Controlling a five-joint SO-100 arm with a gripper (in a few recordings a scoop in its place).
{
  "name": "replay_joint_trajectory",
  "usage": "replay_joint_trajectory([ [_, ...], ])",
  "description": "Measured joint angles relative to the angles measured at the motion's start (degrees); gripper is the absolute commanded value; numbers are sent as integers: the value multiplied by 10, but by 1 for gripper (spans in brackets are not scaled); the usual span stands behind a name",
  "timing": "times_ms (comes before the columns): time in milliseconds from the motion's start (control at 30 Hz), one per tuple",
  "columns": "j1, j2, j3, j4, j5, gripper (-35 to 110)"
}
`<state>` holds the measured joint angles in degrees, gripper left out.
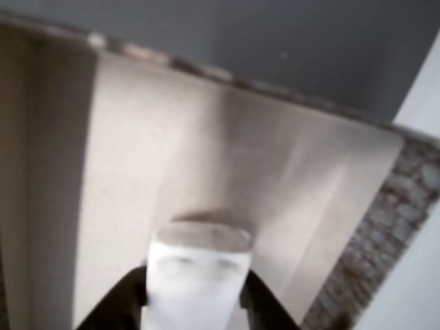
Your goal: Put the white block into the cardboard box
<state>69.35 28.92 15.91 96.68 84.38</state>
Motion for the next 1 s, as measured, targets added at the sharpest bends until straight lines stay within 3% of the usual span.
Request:
replay_joint_trajectory([
  [533, -1, 17, -18, 0, 14, 28],
  [800, -17, 129, 50, 1, 19, 17],
  [1000, -32, 242, 157, 1, -31, 9],
])
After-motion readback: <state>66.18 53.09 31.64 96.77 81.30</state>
